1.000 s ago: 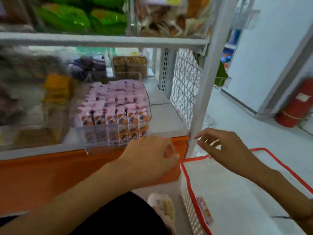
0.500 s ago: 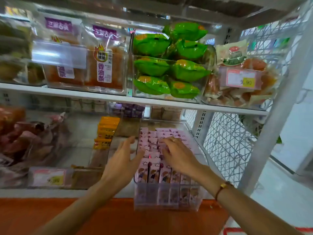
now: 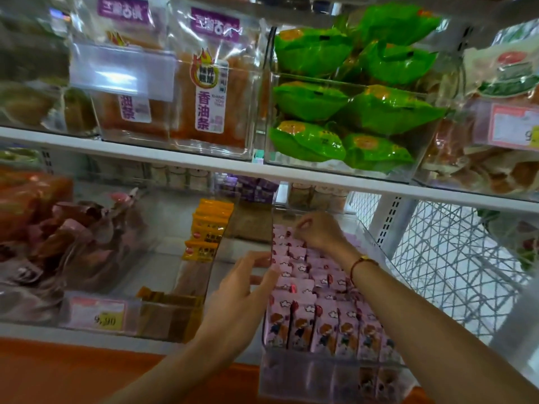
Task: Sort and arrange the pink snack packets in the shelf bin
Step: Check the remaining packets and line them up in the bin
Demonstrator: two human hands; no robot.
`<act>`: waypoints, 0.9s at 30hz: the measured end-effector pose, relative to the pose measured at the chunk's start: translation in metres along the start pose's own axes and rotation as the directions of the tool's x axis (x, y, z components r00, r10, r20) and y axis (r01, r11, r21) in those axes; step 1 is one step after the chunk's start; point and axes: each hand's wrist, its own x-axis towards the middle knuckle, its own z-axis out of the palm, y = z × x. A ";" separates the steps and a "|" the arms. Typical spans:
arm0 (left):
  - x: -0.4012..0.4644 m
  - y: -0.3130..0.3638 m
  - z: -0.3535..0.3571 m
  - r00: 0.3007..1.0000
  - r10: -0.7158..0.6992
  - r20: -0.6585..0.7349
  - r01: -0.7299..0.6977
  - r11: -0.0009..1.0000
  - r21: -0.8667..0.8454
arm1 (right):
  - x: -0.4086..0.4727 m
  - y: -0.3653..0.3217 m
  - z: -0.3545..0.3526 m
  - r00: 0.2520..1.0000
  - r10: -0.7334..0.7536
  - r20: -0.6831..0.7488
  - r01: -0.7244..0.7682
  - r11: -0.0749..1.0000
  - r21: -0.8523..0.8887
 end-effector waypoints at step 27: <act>-0.052 0.031 0.004 0.912 0.406 -0.064 -0.395 0.908 0.138 | -0.192 -0.050 -0.061 0.985 0.152 0.084 -0.127 0.301 0.945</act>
